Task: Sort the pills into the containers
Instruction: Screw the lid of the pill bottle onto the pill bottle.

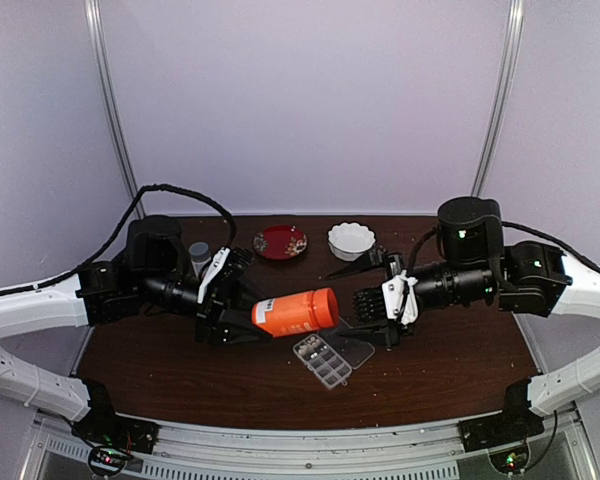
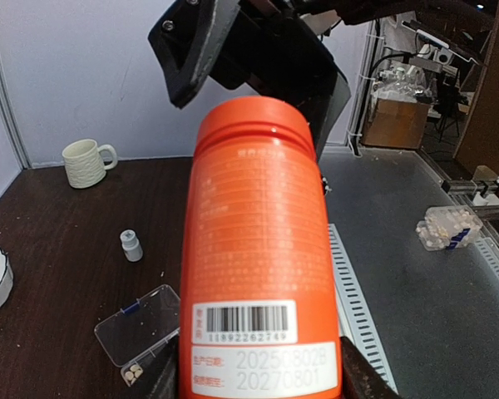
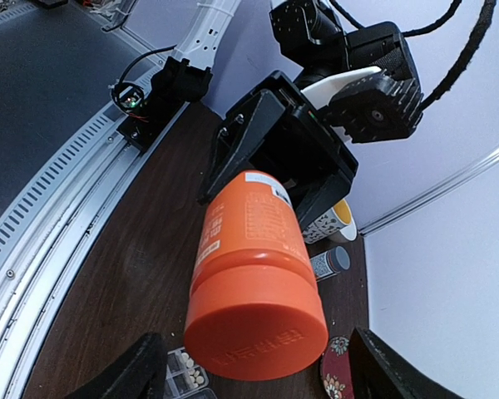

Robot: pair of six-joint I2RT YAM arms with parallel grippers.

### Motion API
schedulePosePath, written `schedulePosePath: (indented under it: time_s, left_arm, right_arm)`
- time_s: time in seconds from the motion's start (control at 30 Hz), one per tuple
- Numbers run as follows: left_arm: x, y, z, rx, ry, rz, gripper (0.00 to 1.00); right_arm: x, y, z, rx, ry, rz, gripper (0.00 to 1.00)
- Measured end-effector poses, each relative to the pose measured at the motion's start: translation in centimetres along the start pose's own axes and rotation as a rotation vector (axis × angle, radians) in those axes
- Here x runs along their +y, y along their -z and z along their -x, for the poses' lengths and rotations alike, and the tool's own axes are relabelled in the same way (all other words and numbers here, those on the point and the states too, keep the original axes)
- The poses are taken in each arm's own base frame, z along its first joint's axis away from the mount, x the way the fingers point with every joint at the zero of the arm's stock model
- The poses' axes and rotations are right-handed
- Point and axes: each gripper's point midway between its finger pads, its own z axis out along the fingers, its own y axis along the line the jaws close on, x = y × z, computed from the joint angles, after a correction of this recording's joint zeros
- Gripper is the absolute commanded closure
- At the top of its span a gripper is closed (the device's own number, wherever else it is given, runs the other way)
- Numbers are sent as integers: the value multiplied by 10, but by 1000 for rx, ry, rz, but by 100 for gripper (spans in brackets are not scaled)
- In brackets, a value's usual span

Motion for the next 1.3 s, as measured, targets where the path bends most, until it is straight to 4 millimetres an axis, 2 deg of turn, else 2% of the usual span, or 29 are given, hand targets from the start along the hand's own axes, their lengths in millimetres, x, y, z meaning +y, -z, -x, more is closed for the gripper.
schedulePosePath:
  time_s: [0.4, 0.73, 0.97, 1.17, 1.3]
  left_arm:
    - [0, 0, -1, 4, 4, -1, 100]
    - [-1, 0, -3, 12, 11, -5, 100]
    - [-1, 0, -3, 12, 11, -3, 100]
    - [2, 3, -3, 12, -14, 26, 100]
    - [2, 7, -5, 17, -43, 51, 100]
  right_arm:
    - [6, -10, -5, 19, -18, 19, 26]
    - [6, -15, -8, 42, -28, 21, 52]
    - [6, -16, -9, 50, -70, 28, 57]
    - [4, -18, -7, 57, -273, 37, 60]
    - [6, -24, -5, 49, -524, 59, 60]
